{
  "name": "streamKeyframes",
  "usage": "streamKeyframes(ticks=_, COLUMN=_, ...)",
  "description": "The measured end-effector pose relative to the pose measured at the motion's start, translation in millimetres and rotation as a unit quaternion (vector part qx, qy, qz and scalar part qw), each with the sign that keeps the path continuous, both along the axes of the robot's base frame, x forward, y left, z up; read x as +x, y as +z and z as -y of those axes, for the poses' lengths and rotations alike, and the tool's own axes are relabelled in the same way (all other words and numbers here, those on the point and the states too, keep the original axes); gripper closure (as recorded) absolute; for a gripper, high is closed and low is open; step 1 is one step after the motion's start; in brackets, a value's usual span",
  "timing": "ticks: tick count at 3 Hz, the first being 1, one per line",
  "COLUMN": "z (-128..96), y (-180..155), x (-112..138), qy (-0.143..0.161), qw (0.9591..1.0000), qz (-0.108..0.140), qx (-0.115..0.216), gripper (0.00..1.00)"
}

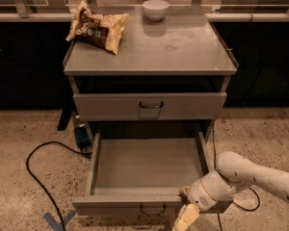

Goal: Open middle drawer

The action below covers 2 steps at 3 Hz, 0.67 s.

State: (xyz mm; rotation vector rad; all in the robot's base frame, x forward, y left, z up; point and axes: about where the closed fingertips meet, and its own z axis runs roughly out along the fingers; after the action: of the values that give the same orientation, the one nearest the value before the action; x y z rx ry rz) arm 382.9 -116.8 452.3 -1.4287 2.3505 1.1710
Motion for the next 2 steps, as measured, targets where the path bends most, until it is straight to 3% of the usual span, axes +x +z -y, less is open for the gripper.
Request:
streamKeyframes(ticks=1, z=0.0, y=1.8, x=0.3, qy=0.0, qw=1.0, qz=0.0, qx=0.0, gripper=0.0)
streamKeyframes(ticks=2, z=4.2, y=8.5, x=-12.5, qy=-0.007, qw=0.9998, qz=-0.015, qx=0.01, gripper=0.0)
